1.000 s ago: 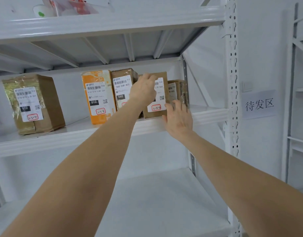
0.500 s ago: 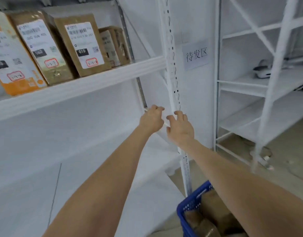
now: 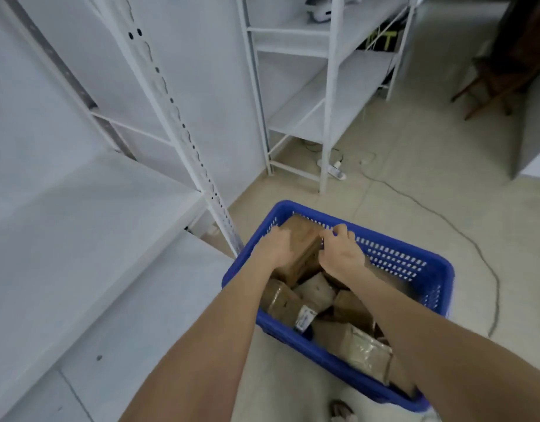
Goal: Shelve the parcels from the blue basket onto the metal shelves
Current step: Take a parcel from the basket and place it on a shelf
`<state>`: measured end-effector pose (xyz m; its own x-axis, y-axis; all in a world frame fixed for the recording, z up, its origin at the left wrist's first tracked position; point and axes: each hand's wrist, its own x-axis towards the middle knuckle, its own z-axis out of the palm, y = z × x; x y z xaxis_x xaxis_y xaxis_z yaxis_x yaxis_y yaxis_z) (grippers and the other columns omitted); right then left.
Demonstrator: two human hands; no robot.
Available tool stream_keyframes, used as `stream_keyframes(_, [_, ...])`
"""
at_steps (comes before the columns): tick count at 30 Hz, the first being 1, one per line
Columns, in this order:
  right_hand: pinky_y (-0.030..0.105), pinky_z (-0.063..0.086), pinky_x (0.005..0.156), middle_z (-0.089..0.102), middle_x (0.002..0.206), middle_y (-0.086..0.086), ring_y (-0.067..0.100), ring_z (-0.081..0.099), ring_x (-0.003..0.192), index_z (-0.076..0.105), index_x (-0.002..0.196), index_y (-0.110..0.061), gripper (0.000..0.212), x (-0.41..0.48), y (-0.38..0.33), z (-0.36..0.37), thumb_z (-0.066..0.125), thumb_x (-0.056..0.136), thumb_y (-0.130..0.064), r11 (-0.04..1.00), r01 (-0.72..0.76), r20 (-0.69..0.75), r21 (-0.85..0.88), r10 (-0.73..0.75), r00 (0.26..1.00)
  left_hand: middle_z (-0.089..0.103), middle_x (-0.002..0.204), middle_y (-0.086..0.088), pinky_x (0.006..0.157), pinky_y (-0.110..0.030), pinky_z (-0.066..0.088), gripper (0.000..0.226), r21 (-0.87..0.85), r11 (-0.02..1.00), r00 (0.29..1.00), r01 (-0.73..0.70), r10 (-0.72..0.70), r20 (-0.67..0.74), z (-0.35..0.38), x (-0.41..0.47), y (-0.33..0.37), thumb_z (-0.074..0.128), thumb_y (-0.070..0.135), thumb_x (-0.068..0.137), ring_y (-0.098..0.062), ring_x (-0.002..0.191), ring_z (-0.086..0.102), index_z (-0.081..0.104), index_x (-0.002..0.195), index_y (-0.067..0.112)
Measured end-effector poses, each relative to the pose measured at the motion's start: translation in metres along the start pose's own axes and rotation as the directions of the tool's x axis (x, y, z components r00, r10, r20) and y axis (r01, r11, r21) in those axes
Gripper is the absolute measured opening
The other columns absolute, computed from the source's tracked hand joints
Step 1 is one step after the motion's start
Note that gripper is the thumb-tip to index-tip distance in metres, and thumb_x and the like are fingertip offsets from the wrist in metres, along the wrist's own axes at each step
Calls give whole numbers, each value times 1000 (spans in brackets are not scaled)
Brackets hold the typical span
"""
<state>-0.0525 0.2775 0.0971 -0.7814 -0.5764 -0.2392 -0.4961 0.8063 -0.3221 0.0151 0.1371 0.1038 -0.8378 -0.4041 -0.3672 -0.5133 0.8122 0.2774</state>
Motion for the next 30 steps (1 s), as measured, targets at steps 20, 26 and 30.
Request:
stream_keyframes(20, [42, 49, 98, 32, 153, 7, 30, 42, 132, 13, 154, -19, 83, 162, 44, 192, 63, 91, -38, 352, -726, 719, 592, 177, 672, 36, 142, -17, 105, -50, 37, 62, -159, 866, 874, 474, -485, -38, 128, 175, -81, 53, 33, 92, -36, 130, 38, 29, 144, 9])
stream_keyframes(26, [45, 50, 97, 42, 145, 8, 31, 45, 128, 23, 150, -24, 78, 175, 26, 224, 68, 88, -36, 148, -768, 766, 624, 81, 638, 47, 131, -11, 95, -37, 45, 63, -388, 768, 849, 509, -522, 81, 144, 187, -104, 68, 39, 84, -29, 117, 52, 43, 133, 7])
stream_keyframes(30, [49, 54, 88, 42, 140, 14, 36, 46, 125, 29, 145, -19, 80, 169, 36, 211, 74, 82, -37, 30, -768, 751, 640, 183, 634, 60, 118, -3, 94, -34, 48, 40, -546, 734, 897, 405, -436, 80, 133, 168, -94, 70, 24, 84, -19, 105, 59, 59, 121, 13])
